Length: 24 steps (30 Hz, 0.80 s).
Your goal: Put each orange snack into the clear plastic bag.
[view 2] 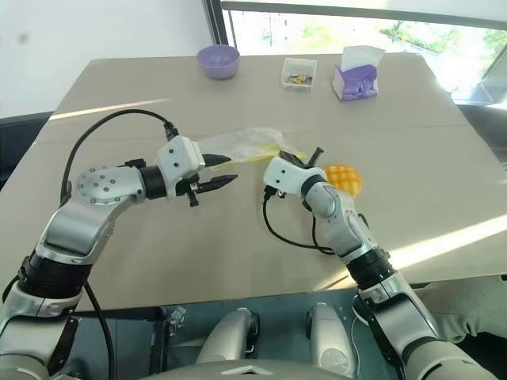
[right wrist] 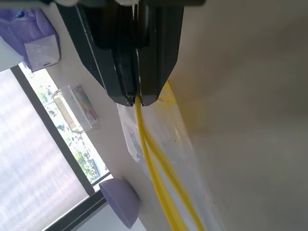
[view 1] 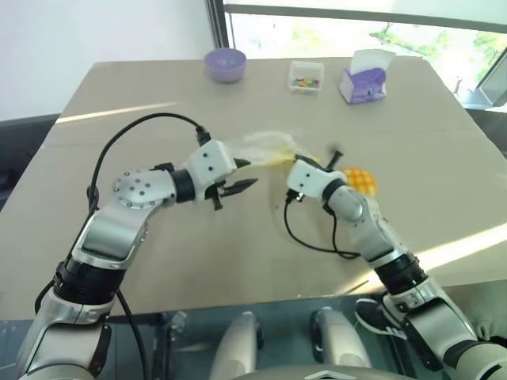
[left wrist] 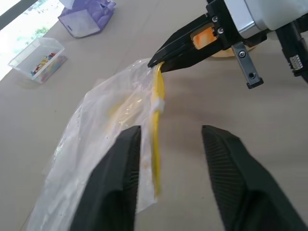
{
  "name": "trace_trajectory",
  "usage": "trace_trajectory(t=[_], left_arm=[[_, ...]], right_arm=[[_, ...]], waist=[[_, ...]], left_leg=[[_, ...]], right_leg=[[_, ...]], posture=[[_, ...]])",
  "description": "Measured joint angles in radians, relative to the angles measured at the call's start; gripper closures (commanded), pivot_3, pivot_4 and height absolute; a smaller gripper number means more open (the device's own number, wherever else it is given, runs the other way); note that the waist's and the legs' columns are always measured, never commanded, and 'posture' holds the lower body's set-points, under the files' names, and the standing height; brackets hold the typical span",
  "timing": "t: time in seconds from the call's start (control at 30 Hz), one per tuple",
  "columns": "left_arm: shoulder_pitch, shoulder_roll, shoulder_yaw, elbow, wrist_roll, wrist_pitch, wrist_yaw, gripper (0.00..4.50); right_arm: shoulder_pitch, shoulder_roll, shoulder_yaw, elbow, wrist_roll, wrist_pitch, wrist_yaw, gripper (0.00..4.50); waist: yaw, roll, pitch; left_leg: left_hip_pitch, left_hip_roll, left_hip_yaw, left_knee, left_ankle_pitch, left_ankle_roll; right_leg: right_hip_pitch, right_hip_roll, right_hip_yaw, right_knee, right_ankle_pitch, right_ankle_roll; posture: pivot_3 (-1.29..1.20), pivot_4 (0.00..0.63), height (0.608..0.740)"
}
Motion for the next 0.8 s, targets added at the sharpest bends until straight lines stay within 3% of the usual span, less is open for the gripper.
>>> trace_trajectory(t=[0.37, 0.5, 0.73, 0.8], left_arm=[[-0.033, -0.044, -0.037, 0.004, 0.093, 0.078, 0.021, 2.51], [-0.04, -0.064, -0.037, 0.004, 0.094, 0.1, 0.02, 4.25], [-0.052, -0.076, -0.034, 0.025, 0.116, 0.049, 0.022, 4.4], [-0.051, -0.093, -0.032, 0.068, 0.116, -0.005, 0.03, 4.5]], right_arm=[[0.0, 0.012, 0.004, -0.001, -0.015, 0.018, 0.008, 4.5], [0.0, 0.013, 0.01, -0.003, -0.024, 0.02, 0.016, 4.5], [0.003, 0.007, 0.01, -0.024, -0.018, 0.031, 0.046, 4.5], [0.007, -0.001, 0.01, -0.037, 0.007, 0.038, 0.088, 3.85]], waist=[[0.0, 0.0, 0.0], [0.0, 0.0, 0.0], [0.001, 0.0, 0.0], [0.002, 0.0, 0.0]], left_leg=[[0.0, 0.0, 0.0, 0.0, 0.0, 0.0], [0.0, 0.0, 0.0, 0.0, 0.0, 0.0], [0.0, 0.0, 0.0, 0.0, 0.0, 0.0], [0.0, 0.0, -0.001, 0.0, 0.0, 0.0]], right_leg=[[0.0, 0.0, 0.0, 0.0, 0.0, 0.0], [0.0, 0.0, 0.0, 0.0, 0.0, 0.0], [0.0, 0.0, 0.0, 0.0, 0.0, 0.0], [0.0, 0.0, 0.0, 0.0, 0.0, 0.0]], posture=[[0.0, 0.15, 0.737], [0.0, 0.15, 0.737], [0.0, 0.15, 0.737], [0.0, 0.15, 0.737]])
